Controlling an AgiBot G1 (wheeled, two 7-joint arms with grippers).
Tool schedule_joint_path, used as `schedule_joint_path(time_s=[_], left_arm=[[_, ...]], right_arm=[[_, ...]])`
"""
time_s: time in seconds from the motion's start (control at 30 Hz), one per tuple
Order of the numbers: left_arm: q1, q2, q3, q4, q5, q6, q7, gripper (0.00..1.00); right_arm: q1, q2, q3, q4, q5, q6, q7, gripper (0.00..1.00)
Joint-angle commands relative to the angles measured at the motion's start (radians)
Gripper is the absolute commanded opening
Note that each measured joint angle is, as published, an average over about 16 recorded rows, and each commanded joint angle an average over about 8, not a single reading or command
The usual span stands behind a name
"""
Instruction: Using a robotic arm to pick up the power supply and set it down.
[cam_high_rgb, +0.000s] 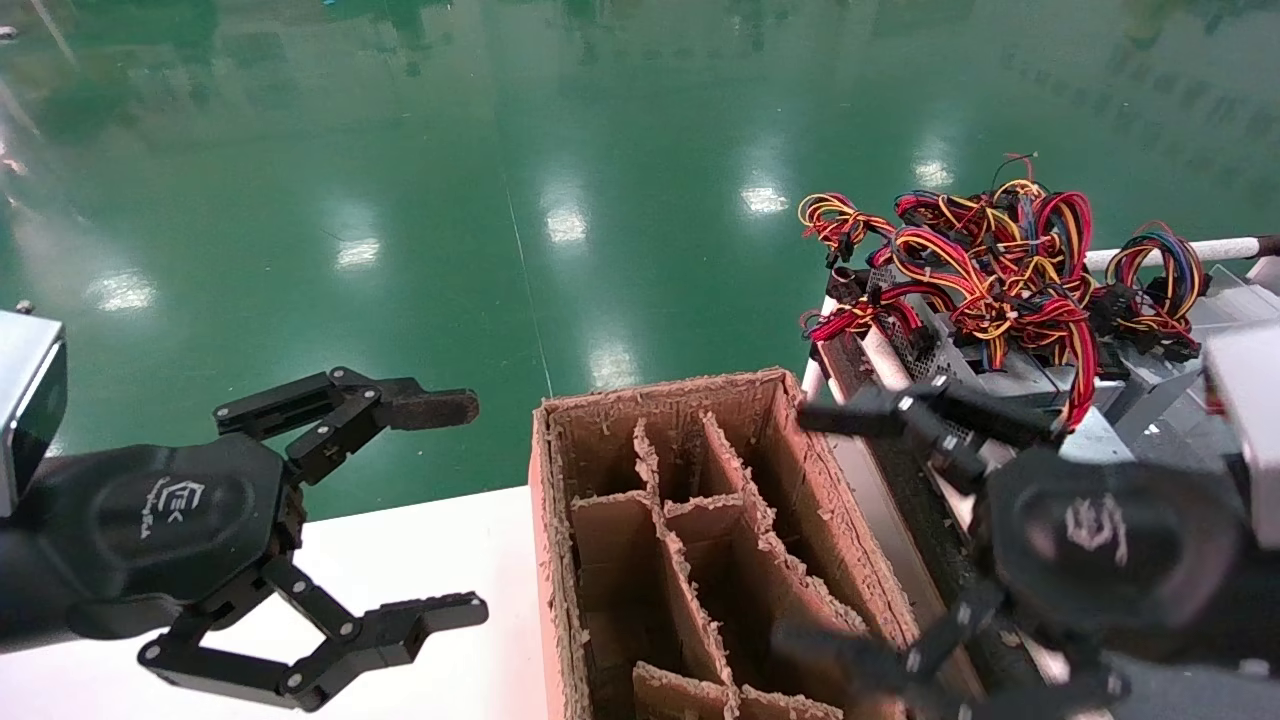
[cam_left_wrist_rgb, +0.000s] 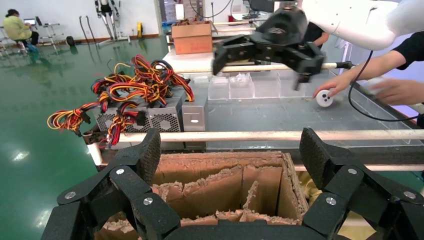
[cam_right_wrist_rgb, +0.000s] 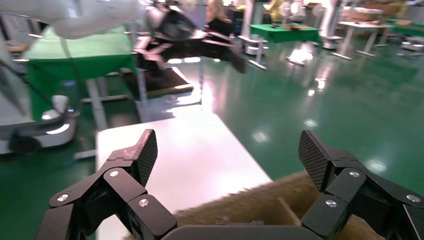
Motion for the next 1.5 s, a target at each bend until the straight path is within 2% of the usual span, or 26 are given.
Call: schedule_joint_path(time_s=[0.03,0.23,1.5], left_arm=[[0.000,0.000,0.000,0.000,0.000,0.000,0.000,1.00],[0.000,0.000,0.000,0.000,0.000,0.000,0.000,1.00],[0.000,0.000,0.000,0.000,0.000,0.000,0.000,1.00]], right_arm=[[-0.016,-0.002,0.000,0.031,0.009,0.000,0.010,1.00],[-0.031,-0.003,0.000,0.057,0.019,0.000,0.016,1.00],[-0.017,-0.002,-0.001,0.030,0.010,0.001,0.010,1.00]])
